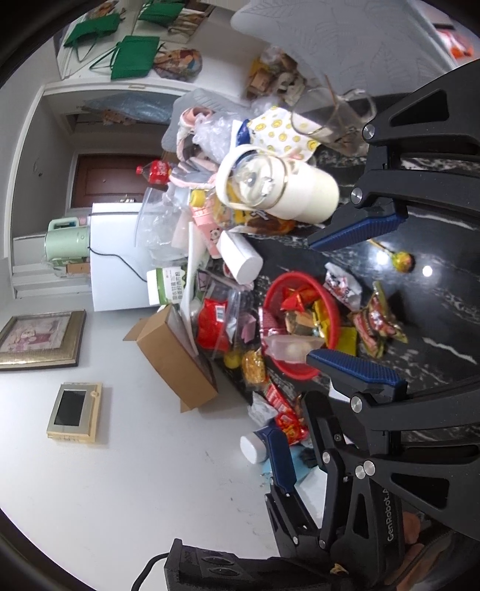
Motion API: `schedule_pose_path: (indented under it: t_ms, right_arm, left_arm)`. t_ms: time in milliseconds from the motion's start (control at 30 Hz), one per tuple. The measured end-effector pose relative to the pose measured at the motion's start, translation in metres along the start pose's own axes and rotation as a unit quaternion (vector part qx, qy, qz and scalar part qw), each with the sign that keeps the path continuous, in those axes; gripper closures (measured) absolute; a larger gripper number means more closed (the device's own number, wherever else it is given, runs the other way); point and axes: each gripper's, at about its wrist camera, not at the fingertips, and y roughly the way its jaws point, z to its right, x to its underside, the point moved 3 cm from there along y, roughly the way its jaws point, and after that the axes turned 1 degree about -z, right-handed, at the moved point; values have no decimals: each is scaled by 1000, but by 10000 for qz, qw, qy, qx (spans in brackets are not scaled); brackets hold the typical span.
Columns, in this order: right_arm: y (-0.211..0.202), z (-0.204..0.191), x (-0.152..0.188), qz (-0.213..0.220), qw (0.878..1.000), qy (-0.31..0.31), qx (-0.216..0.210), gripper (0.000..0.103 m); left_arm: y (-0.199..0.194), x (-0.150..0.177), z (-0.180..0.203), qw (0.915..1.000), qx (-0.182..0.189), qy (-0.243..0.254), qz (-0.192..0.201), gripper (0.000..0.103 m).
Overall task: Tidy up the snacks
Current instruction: 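Withdraw both tools from the basket back over the table, then grasp the red-labelled peanut bag with the left tool while the right tool grasps the lollipop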
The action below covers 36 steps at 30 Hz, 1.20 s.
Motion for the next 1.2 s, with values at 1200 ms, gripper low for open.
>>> schedule_pose_path:
  t_ms: [1200]
  right_arm:
    - [89,42,105,-1262,9876,927,-116,48]
  left_arm:
    - [99,70,-13,9876,677,-761,-1197,39]
